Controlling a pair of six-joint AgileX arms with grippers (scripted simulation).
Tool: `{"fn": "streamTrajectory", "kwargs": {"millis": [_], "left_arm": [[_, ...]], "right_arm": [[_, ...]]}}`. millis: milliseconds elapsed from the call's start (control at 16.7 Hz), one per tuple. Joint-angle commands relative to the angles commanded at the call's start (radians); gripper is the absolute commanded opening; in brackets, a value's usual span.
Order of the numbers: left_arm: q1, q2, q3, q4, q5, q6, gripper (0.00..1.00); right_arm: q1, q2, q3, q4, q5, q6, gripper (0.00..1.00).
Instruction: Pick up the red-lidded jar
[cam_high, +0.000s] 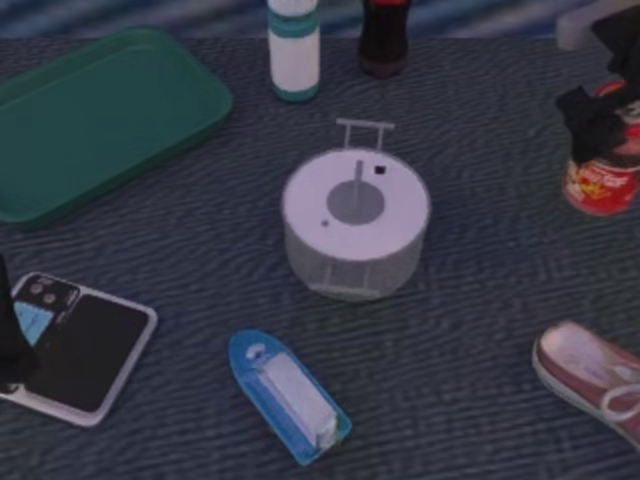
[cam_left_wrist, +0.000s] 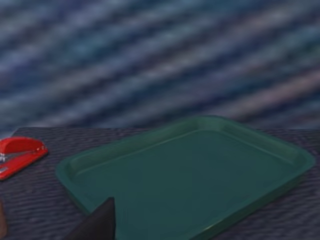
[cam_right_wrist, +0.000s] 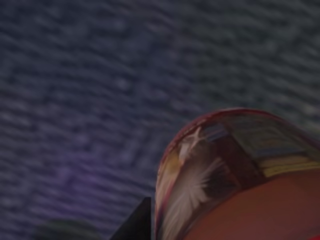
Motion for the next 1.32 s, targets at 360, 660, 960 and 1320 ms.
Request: {"fn": "streamTrajectory", "kwargs": {"millis": [360,660,960,1320], "left_arm": [[0.0,0.0,0.0,0.0,0.0,0.0,1.0],[0.0,0.0,0.0,0.0,0.0,0.0,1.0],[0.0,0.0,0.0,0.0,0.0,0.0,1.0],[0.0,0.0,0.0,0.0,0.0,0.0,1.0]], "right_arm": [[0.122,-0.031,-0.108,0.128,0.088,0.504,0.0],[0.173,-0.037,-0.167,0.173,0.123,0.666,0.0],[0.169,-0.033,-0.167,0.175,0.121,0.668,0.0],[0.172,0.014,-0.275,0.336,0.123,0.666,0.0]]}}
